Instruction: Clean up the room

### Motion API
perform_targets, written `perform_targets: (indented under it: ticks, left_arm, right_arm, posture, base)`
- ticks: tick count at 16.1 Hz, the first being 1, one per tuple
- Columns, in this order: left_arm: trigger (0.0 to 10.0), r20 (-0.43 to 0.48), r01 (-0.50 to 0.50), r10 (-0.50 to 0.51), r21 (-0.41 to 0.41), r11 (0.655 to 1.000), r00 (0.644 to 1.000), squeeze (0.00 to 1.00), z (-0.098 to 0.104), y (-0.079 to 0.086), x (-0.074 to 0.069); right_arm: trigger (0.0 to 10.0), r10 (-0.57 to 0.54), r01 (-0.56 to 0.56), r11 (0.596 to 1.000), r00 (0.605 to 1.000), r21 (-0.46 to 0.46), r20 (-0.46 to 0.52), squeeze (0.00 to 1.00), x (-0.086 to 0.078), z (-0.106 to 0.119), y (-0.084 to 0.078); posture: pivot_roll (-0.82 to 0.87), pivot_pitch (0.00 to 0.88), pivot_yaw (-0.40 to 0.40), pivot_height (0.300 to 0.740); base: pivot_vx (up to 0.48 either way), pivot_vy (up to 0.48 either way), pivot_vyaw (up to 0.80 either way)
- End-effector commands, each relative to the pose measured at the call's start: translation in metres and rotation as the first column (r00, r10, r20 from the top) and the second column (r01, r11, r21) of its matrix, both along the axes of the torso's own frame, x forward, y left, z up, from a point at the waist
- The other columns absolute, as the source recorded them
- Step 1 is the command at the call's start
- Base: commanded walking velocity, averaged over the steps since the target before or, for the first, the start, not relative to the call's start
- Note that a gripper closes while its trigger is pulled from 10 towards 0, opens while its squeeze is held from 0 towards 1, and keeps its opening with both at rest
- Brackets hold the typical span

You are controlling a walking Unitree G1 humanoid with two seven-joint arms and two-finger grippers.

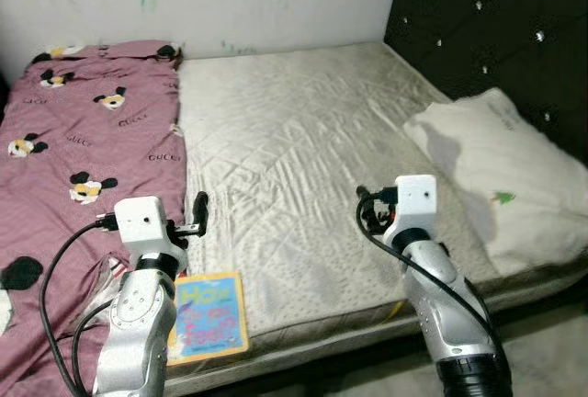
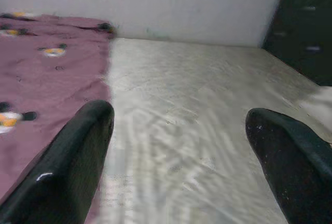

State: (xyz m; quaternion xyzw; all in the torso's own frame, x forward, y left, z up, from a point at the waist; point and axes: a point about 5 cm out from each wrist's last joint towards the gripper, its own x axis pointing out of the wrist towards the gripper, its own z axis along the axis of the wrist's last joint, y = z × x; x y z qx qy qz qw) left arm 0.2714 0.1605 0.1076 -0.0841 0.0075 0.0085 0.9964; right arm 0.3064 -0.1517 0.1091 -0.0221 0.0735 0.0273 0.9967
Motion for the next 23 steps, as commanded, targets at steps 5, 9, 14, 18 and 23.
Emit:
perform_targets:
  ticks: [5, 9, 14, 18, 23]
  left_arm:
    - [10.0, 0.000, -0.002, 0.002, 0.026, 1.000, 1.000, 0.00, 0.001, 0.004, 0.001]
    - [10.0, -0.014, -0.023, 0.023, 0.010, 1.000, 1.000, 0.00, 0.000, 0.005, 0.002]
    - [10.0, 0.014, -0.021, 0.021, 0.026, 0.999, 1.000, 0.00, 0.003, 0.005, 0.002]
    - [10.0, 0.005, -0.010, 0.010, 0.005, 1.000, 1.000, 0.00, 0.002, 0.007, 0.008]
    - [10.0, 0.029, 0.012, -0.012, 0.010, 1.000, 1.000, 0.00, 0.009, 0.002, 0.014]
  right_arm:
    - [10.0, 0.003, -0.002, 1.000, 1.000, -0.030, 0.020, 0.00, 0.002, 0.003, 0.002]
    - [10.0, 0.002, -0.002, 1.000, 1.000, -0.014, 0.010, 0.00, 0.001, 0.002, 0.001]
    - [10.0, 0.007, -0.007, 1.000, 1.000, -0.011, 0.008, 0.00, 0.001, 0.001, 0.002]
    - [10.0, 0.011, -0.011, 1.000, 1.000, -0.009, 0.008, 0.00, 0.002, 0.000, 0.002]
    - [10.0, -0.004, 0.006, 0.999, 0.999, 0.045, -0.032, 0.00, 0.002, -0.004, 0.002]
  posture:
    - [0.01, 0.039, 0.011, 0.740]
    - [0.01, 0.039, 0.011, 0.740]
    - [0.01, 0.031, 0.011, 0.740]
    - [0.01, 0.025, 0.010, 0.740]
    - [0.01, 0.025, 0.010, 0.740]
  base:
    - [0.000, 0.478, 0.37]
    - [0.000, 0.479, 0.00]
    - [0.000, 0.192, 0.00]
    - [0.000, 0.000, 0.00]
    - [0.000, 0.000, -0.32]
